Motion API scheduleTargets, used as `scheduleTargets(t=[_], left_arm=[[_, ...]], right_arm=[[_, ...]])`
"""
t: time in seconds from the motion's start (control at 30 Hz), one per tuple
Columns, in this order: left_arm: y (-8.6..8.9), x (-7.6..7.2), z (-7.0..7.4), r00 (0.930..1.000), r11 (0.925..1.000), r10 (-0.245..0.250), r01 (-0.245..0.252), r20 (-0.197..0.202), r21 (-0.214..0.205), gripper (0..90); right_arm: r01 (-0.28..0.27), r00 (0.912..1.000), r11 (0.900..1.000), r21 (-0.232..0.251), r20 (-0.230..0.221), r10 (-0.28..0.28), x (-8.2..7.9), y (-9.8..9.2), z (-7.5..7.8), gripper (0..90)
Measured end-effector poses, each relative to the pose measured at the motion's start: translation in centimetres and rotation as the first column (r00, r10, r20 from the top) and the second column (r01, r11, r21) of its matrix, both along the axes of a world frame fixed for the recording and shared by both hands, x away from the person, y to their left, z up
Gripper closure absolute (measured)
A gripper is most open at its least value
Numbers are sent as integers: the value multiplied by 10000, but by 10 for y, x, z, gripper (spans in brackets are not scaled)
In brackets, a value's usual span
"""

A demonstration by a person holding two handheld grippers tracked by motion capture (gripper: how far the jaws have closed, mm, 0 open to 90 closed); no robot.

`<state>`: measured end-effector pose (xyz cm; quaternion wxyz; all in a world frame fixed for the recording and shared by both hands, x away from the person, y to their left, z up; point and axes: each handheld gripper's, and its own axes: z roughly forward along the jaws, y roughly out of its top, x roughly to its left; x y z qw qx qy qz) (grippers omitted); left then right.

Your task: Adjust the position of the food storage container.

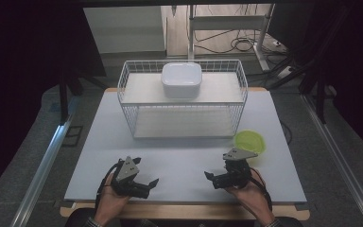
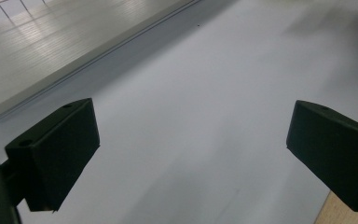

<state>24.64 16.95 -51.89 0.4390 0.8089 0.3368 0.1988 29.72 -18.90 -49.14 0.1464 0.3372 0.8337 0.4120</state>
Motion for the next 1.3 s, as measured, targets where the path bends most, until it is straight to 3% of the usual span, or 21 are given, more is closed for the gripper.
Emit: scheduleTargets(t=[0.07,0.13,0.33,0.5,0.7,0.8,0.9,1.3], left_arm=[[0,1,-1,10000,10000,-19,19,-57,-13,22],[0,1,-1,10000,10000,-23,23,-81,-40,22],[0,1,-1,10000,10000,-24,24,-73,-34,24],[-1,2,-2,9999,9999,-92,92,-115,-50,25],[-2,2,-3,9999,9999,-104,104,-98,30,26],[-2,2,-3,9999,9999,-116,116,-102,52,27],[-3,2,-3,9999,9999,-108,108,-100,76,28],[-4,3,-4,9999,9998,-123,124,-92,135,30]], right_arm=[[-22,10000,9999,-158,96,24,0,-1,4,105],[-55,9999,9994,-341,84,58,2,-4,9,246],[277,9989,9995,124,-385,-272,14,-27,20,515],[842,9961,9956,408,-313,-830,24,-45,29,635],[1537,9881,9881,60,-102,-1536,36,-61,38,849],[2035,9787,9790,80,269,-2036,45,-73,42,900],[2757,9608,9612,108,275,-2759,58,-86,42,900],[4198,9067,9075,-133,499,-4187,82,-124,36,900]])
